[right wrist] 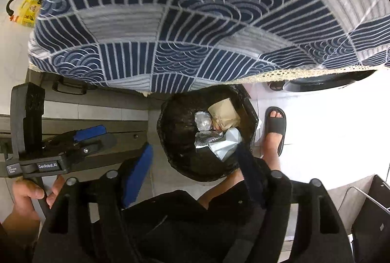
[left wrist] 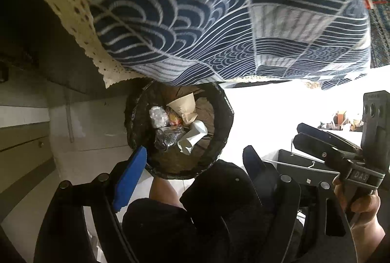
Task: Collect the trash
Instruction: 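Raise both empty tools back over the table, then grasp the white printed plastic bag with the right tool while the left tool grasps a clear plastic bag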
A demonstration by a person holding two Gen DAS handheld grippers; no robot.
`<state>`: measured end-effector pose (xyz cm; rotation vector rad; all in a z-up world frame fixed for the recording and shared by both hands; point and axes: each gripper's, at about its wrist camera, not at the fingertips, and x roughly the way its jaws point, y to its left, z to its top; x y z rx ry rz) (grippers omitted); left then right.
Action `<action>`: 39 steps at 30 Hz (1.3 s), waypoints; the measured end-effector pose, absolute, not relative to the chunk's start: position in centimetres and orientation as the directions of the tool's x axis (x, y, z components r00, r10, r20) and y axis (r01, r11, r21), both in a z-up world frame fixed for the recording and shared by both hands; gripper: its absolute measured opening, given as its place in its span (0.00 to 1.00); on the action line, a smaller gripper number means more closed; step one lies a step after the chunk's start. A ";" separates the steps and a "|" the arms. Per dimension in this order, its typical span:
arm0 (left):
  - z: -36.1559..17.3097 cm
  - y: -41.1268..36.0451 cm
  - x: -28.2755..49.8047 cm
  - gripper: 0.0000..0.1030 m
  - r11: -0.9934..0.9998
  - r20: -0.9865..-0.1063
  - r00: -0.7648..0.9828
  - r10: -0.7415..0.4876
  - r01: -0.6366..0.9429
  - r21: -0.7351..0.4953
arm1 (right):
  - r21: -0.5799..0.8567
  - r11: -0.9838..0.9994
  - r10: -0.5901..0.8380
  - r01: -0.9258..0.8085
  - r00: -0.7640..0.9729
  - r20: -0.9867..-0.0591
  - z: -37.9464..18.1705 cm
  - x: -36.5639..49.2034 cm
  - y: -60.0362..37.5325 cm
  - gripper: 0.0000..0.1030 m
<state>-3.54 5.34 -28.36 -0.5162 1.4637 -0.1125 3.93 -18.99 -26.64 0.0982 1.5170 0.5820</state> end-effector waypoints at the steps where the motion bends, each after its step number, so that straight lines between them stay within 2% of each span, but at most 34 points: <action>1: -27.7 5.4 -3.6 0.76 0.886 -0.916 0.136 -0.377 -0.234 -0.399 | 0.412 0.859 0.420 -0.302 -0.042 -0.907 -26.0 3.8 -19.1 0.76; 4: -26.1 5.6 -3.8 0.76 0.888 -0.916 0.162 -0.366 -0.232 -0.396 | 0.407 0.857 0.427 -0.317 -0.007 -0.904 -24.1 3.7 -19.1 0.79; 7: -24.2 5.7 -3.9 0.83 0.895 -0.916 0.190 -0.355 -0.214 -0.391 | 0.406 0.853 0.438 -0.329 0.026 -0.899 -22.1 3.5 -19.4 0.85; 11: -21.2 5.3 -3.8 0.84 0.897 -0.901 0.237 -0.365 -0.169 -0.408 | 0.395 0.846 0.447 -0.358 0.073 -0.892 -19.2 3.3 -19.7 0.86; 14: -19.1 5.1 -3.7 0.93 0.897 -0.889 0.269 -0.370 -0.148 -0.417 | 0.405 0.837 0.474 -0.368 0.117 -0.873 -16.7 3.1 -20.0 0.95; 21: -13.5 4.9 -2.5 0.93 0.904 -0.854 0.375 -0.362 -0.085 -0.420 | 0.407 0.818 0.528 -0.406 0.247 -0.813 -10.3 3.8 -20.6 0.95; 27: -9.9 4.9 -0.7 0.93 0.912 -0.831 0.449 -0.329 -0.077 -0.403 | 0.346 0.806 0.539 -0.481 0.353 -0.765 -5.2 6.6 -20.0 0.95; 39: -5.1 4.1 5.5 0.94 0.925 -0.795 0.561 -0.230 -0.127 -0.357 | 0.266 0.752 0.597 -0.603 0.453 -0.662 -1.0 16.2 -20.7 0.95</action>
